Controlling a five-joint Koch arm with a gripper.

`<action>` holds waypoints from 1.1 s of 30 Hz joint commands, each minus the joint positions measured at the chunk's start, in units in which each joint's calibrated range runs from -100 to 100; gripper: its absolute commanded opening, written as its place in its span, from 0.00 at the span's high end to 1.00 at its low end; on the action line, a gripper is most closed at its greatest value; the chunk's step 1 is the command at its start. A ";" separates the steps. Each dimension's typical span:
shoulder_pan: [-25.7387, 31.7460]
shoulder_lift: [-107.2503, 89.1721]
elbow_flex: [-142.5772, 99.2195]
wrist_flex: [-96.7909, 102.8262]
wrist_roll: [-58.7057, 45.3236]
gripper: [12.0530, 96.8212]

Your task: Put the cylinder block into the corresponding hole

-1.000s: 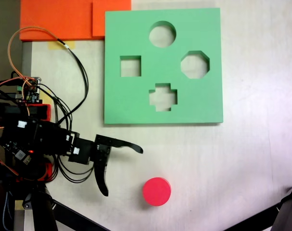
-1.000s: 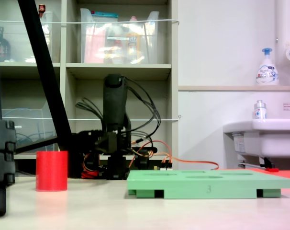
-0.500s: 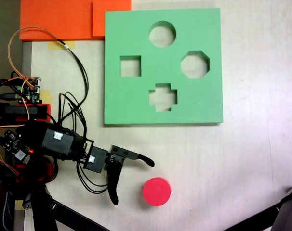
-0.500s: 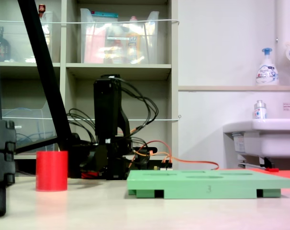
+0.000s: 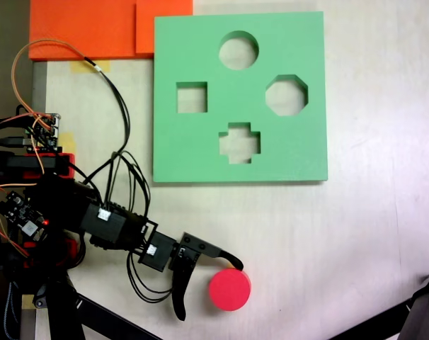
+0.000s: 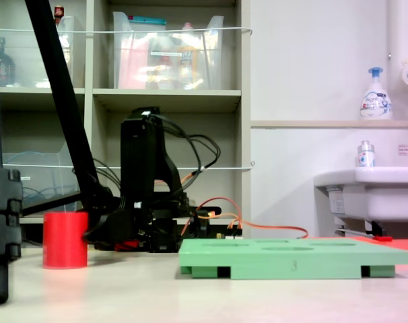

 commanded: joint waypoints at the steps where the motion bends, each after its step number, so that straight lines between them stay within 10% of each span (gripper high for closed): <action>1: -0.34 0.79 1.72 6.56 0.44 0.07; 23: -2.20 14.06 18.87 6.56 1.86 0.16; 33: -2.10 14.89 17.38 6.56 2.98 0.63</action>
